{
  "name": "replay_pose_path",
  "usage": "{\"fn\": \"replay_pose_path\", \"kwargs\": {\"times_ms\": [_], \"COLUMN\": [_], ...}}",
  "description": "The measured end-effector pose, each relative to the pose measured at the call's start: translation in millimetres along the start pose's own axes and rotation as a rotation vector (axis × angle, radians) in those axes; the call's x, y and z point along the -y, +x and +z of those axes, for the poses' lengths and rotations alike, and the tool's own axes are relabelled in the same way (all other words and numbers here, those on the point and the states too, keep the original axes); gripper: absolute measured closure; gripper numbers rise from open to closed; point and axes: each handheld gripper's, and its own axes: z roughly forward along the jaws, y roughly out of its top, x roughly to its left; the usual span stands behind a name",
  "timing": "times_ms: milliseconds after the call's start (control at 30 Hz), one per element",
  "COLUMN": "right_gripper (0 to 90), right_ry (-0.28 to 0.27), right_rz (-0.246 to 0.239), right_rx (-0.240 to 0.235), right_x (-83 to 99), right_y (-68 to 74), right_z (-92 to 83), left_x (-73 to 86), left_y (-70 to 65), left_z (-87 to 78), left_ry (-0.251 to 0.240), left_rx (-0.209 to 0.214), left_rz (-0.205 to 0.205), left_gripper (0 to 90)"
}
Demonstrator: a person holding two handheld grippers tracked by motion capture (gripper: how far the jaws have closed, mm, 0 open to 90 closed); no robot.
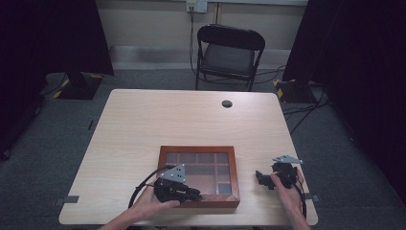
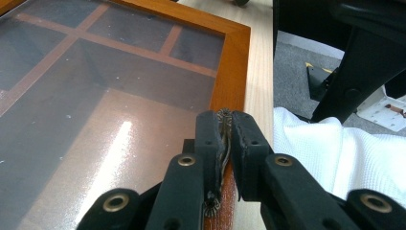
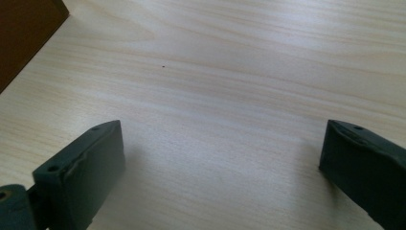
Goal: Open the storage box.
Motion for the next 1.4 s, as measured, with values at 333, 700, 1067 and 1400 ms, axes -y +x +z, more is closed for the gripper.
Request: {"fn": "replay_pose_path", "kwargs": {"times_ms": [333,700,1067,1400], "right_gripper": [15.6,17.1,20.0,24.1], "right_ry": [-0.024,-0.074,-0.105,-0.140], "right_rz": [-0.042,-0.178,-0.227,-0.257], "right_rx": [-0.167,-0.353,-0.462,-0.469], "right_x": [-8.9,-17.9,-21.8,-24.9], "right_y": [10.2,42.7,54.8,61.3], "right_z": [-11.3,-27.9,-35.8,-41.0], "left_x": [-5.2,-16.4,-30.5,-37.0], "left_y": [-0.3,2.2,3.4,3.2], "left_z": [-5.0,-13.2,-24.6,-30.7], "left_ry": [-0.020,-0.007,-0.026,-0.029], "left_rx": [0.006,0.026,0.030,0.023], "left_rz": [-0.010,-0.017,-0.029,-0.010], "left_gripper": [82.1,82.2,82.1,81.5]}}
